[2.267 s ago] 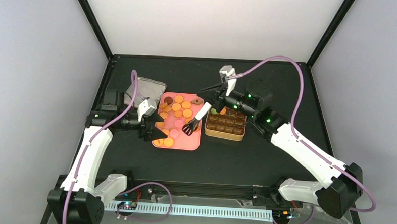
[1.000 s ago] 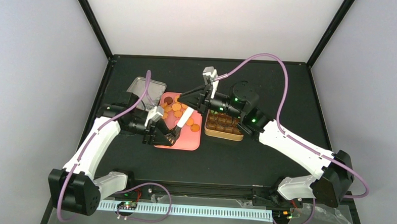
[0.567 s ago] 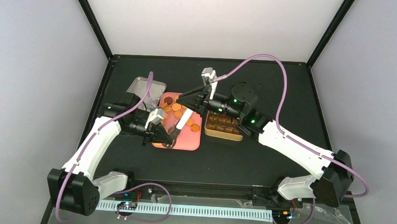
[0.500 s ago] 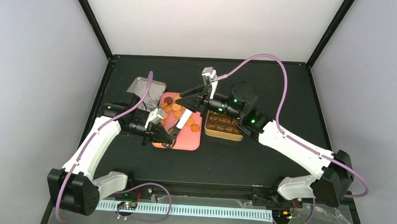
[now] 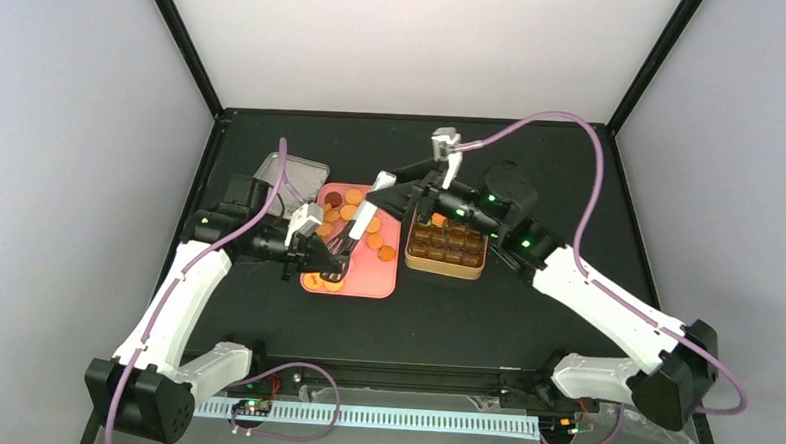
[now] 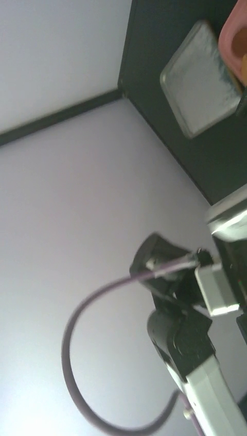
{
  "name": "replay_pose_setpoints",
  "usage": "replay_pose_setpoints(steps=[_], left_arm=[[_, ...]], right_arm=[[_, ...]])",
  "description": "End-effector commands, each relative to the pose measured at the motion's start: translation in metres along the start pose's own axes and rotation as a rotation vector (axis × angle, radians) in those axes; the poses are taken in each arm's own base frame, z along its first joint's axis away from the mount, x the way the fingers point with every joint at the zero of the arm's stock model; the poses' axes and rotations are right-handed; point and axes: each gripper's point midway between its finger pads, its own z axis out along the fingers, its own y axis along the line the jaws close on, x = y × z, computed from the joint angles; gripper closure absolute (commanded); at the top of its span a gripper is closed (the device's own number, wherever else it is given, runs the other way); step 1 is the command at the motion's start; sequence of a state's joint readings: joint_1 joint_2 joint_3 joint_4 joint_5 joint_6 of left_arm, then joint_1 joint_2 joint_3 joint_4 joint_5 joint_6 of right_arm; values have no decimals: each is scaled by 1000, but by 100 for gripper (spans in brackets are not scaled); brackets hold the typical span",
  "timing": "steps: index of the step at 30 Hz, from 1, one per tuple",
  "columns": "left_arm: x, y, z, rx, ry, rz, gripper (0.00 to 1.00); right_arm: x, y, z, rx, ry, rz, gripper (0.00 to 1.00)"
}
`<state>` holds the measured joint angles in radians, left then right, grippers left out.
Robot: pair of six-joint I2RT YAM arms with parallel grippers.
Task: Pack the cookies
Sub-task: Pass from the right arm to the left, then pass from the left arm to the right
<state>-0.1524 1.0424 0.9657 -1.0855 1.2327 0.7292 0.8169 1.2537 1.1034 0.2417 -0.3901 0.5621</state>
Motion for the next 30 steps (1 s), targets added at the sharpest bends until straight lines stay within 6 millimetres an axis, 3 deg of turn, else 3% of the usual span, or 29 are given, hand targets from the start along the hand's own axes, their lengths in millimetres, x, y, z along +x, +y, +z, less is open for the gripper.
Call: replay_pose_setpoints(steps=[1, 5, 9, 15, 18, 24, 30], left_arm=[[-32, 8, -7, -77, -63, 74, 98], [-44, 3, -9, -62, -98, 66, 98], [-52, -4, -11, -27, -120, 48, 98], [-54, -12, -11, -5, -128, 51, 98], [-54, -14, -11, 3, -131, 55, 98], [-57, -24, -11, 53, -146, 54, 98], [-59, -28, -13, 50, -145, 66, 98]], right_arm=[[-10, -31, -34, 134, -70, 70, 0], [3, -54, -47, 181, -61, 123, 0], [20, -35, -35, 5, 17, 116, 0], [25, -2, -23, -224, 64, 89, 2], [24, 1, -14, -239, 91, 59, 3], [43, 7, 12, -329, 209, 74, 7], [42, 14, 20, -388, 226, 84, 14]])
